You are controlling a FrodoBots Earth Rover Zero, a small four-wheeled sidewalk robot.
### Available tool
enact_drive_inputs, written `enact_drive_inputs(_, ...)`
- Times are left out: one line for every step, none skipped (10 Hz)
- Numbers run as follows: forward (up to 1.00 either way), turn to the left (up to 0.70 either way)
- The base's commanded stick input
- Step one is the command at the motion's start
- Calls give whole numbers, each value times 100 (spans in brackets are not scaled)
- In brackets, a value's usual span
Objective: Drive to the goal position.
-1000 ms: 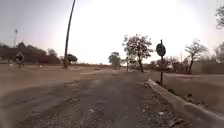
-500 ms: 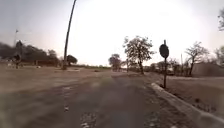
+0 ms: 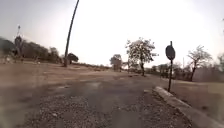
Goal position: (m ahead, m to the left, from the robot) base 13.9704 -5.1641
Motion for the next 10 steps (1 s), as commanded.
enact_drive_inputs(70, 0)
enact_drive_inputs(70, 0)
enact_drive_inputs(70, 0)
enact_drive_inputs(70, 0)
enact_drive_inputs(70, 0)
enact_drive_inputs(70, 0)
enact_drive_inputs(70, 0)
enact_drive_inputs(70, 0)
enact_drive_inputs(70, 0)
enact_drive_inputs(70, 0)
